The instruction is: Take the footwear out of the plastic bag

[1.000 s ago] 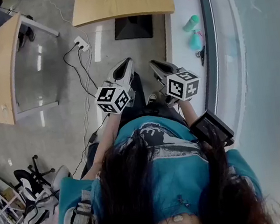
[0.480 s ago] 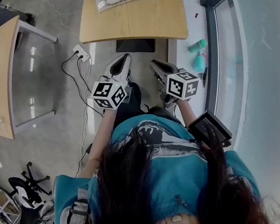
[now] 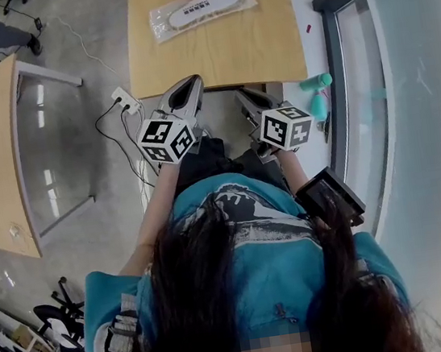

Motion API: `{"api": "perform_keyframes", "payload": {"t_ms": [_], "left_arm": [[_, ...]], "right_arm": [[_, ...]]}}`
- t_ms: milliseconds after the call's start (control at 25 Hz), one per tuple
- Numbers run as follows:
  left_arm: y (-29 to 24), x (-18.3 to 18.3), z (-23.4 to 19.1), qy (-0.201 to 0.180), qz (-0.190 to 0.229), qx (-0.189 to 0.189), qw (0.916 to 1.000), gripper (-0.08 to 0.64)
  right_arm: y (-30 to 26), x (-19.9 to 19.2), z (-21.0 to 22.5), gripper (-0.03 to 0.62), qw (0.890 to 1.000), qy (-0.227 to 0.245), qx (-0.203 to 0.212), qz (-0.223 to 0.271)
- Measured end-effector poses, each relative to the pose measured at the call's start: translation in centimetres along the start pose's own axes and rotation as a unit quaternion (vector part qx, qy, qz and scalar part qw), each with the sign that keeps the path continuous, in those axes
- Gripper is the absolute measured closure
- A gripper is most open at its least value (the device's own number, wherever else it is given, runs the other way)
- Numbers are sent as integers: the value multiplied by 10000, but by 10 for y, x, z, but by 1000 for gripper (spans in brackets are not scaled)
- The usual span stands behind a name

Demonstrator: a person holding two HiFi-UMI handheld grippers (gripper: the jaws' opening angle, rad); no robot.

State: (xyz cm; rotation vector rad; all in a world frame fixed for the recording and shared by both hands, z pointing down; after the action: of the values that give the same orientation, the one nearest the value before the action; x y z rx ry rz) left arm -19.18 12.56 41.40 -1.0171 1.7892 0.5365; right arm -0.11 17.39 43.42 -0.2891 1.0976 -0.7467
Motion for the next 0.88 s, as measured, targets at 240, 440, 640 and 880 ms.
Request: {"api": "perform_keyframes", "payload": {"t_ms": [240,440,640,880], "left_arm": [[-26,3,-25,203,-62,-218,9995,555],[-42,1,-35,359,-106,-228,9990,555],[-57,-1,-46,421,-136,-93,9990,555],[-84,8,-67,487,-69,274,9984,555]], "right_arm": [[-15,15,10,545,9995,-100,-285,-74],[-23,25,23,543,9990,-161,-376,-178],[-48,41,46,545,9978,-97,-566,-337],[-82,77,84,543,9960,-716,-413,-348]]}}
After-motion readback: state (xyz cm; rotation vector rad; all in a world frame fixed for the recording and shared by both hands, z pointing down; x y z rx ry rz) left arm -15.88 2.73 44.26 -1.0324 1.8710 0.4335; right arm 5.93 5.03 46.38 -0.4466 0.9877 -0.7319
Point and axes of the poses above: the fingertips, and each gripper's own axes: y backward along the fingers, z to its right, x out of its top, the point moved 8 cm from there along y, backward along the fingers, and after that the axes turned 10 degrees about -x, right-handed, at the moved point
